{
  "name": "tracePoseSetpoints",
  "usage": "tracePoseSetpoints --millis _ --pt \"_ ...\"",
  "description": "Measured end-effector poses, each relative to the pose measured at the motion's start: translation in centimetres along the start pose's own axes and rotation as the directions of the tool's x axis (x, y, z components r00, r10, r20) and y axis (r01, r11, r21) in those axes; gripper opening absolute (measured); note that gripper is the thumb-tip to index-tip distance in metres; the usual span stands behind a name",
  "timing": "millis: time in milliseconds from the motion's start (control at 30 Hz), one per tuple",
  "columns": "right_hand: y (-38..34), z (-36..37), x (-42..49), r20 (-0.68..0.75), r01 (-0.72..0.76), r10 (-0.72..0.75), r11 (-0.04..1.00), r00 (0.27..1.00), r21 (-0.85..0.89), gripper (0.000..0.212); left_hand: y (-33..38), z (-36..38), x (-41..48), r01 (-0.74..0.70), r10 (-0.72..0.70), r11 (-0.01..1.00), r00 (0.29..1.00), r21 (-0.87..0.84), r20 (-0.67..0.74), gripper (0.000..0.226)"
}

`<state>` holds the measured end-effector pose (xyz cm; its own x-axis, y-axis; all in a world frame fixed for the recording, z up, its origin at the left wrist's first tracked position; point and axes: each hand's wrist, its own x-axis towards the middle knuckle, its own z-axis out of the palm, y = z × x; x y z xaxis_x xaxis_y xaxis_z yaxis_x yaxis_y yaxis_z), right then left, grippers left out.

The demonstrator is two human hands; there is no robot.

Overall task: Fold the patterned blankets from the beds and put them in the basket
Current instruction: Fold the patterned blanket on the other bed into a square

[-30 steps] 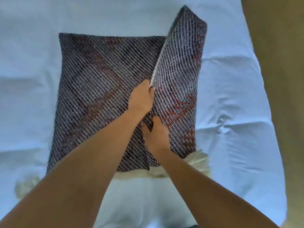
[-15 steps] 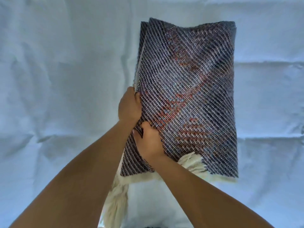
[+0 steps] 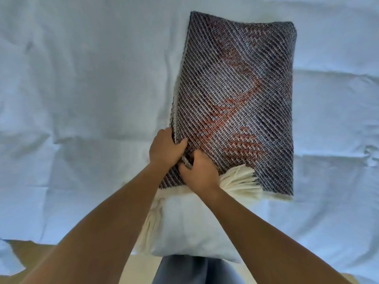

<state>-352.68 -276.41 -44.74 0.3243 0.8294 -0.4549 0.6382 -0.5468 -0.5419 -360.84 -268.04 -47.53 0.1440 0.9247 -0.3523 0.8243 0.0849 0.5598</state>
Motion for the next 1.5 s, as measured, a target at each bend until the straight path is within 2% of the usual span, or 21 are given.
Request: tracePoseSetpoints --millis 133,233,267,333,400,433,500,600,667,767,900,1000,1067,1133,1300,1500 --pt "0.7 0.4 -2.5 -0.024 -0.032 0.026 0.955 0.999 -0.294 0.04 -0.9 0.2 -5.2 0.108 -0.109 0.994 0.989 0.019 0.097 0.028" --pt "0.6 1.2 -4.2 0.005 -0.09 0.1 0.912 0.995 -0.399 0.028 -0.9 0.6 -8.5 0.196 -0.184 0.979 0.964 -0.048 0.191 0.03" --pt "0.5 1.6 -4.8 0.017 -0.096 0.11 0.928 0.994 -0.36 0.024 -1.0 0.7 -9.2 0.204 -0.185 0.976 0.962 -0.078 0.2 0.03" --pt "0.2 2.4 -6.4 0.078 -0.052 0.061 0.991 0.995 -0.122 0.021 -1.3 0.2 -10.0 0.218 -0.197 0.969 0.966 -0.114 0.166 0.024" --pt "-0.2 3.1 -7.9 0.17 0.063 -0.092 0.984 0.981 0.169 0.022 -2.2 -0.8 -10.1 0.237 -0.23 0.966 0.97 -0.1 0.073 0.018" --pt "-0.4 3.4 -8.5 0.219 0.118 -0.17 0.966 0.961 0.23 0.022 -2.8 -1.4 -10.1 0.239 -0.238 0.967 0.971 -0.087 0.019 0.015" --pt "-0.4 3.9 -9.3 0.289 0.174 -0.233 0.961 0.928 0.216 0.022 -4.0 -1.9 -10.3 0.242 -0.244 0.969 0.969 -0.059 -0.037 0.014" --pt "0.4 3.9 -9.9 0.284 0.168 -0.208 0.973 0.936 0.156 0.03 -5.1 -1.4 -11.0 0.239 -0.239 0.971 0.971 -0.021 0.013 0.021" --pt "1.2 3.5 -9.8 0.23 0.188 -0.207 0.977 0.951 0.102 0.034 -5.0 -0.6 -11.6 0.206 -0.206 0.979 0.979 0.014 0.004 0.026" --pt "2.3 2.5 -9.3 0.162 0.2 -0.204 0.979 0.965 0.046 0.036 -4.2 -0.1 -12.2 0.145 -0.132 0.984 0.984 0.104 -0.116 0.027" --pt "3.6 0.7 -8.6 0.071 0.193 -0.194 0.981 0.978 0.021 0.029 -2.7 0.0 -12.2 0.085 -0.057 0.987 0.979 0.136 -0.196 0.03" --pt "4.2 -1.2 -7.6 0.005 0.279 -0.28 0.955 0.96 -0.102 0.032 -0.9 -0.1 -11.1 -0.047 0.085 0.984 0.973 0.172 -0.215 0.044" --pt "4.6 -2.7 -6.5 -0.02 0.332 -0.343 0.92 0.939 -0.207 0.035 0.5 -0.2 -9.7 -0.168 0.206 0.965 0.961 0.203 -0.183 0.049" --pt "5.1 -4.1 -5.2 -0.031 0.325 -0.348 0.9 0.937 -0.29 0.041 2.0 0.1 -8.2 -0.257 0.288 0.931 0.954 0.26 -0.087 0.051" --pt "5.8 -6.7 -0.2 -0.068 0.221 -0.258 0.916 0.964 -0.334 0.053 5.2 2.4 -3.0 -0.335 0.312 0.87 0.942 0.363 0.122 0.054" --pt "6.3 -8.7 8.3 -0.068 0.164 -0.213 0.888 0.975 -0.43 0.055 8.2 4.2 4.7 -0.415 0.38 0.785 0.909 0.46 0.172 0.056"
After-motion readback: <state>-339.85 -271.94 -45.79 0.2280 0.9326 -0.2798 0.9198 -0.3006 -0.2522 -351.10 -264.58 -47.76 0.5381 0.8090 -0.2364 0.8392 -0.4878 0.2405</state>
